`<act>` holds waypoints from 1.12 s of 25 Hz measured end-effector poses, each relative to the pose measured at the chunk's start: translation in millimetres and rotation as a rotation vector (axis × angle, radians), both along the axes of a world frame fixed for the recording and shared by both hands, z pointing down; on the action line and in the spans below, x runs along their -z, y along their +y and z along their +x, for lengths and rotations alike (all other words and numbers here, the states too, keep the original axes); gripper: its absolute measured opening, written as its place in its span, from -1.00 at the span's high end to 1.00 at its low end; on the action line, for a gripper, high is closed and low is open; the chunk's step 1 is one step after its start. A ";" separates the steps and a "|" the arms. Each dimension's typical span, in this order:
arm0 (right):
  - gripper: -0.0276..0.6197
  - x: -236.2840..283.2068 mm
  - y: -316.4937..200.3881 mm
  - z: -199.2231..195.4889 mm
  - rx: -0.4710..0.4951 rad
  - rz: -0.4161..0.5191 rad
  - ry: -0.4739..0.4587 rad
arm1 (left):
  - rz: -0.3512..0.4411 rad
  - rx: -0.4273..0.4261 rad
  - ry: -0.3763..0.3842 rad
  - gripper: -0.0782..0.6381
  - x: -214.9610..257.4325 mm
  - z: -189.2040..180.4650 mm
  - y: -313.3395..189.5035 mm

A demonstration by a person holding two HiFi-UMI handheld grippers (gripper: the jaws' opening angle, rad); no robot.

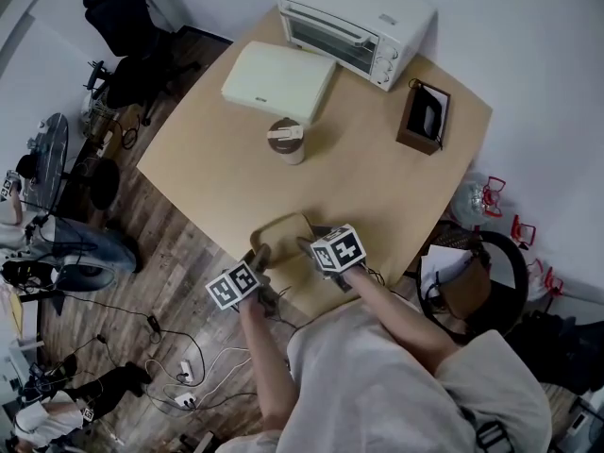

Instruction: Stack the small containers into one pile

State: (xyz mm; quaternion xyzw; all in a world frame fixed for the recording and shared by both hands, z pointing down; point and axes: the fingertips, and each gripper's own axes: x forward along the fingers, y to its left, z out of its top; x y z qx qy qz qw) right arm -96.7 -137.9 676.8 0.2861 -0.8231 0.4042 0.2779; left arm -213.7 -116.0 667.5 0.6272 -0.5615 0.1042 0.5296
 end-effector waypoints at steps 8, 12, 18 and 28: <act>0.30 0.3 -3.8 3.6 -0.017 -0.003 0.007 | -0.015 -0.007 0.020 0.23 -4.3 4.1 -0.3; 0.28 -1.7 -2.3 7.6 -0.017 -0.005 0.013 | -0.024 -0.008 0.026 0.21 -8.4 8.7 2.7; 0.27 1.8 -4.7 13.7 -0.029 0.001 0.014 | -0.001 0.038 0.019 0.14 -6.2 -1.5 -1.7; 0.27 11.0 6.2 34.6 -0.025 0.070 -0.043 | 0.176 0.068 0.012 0.14 22.9 -7.3 10.3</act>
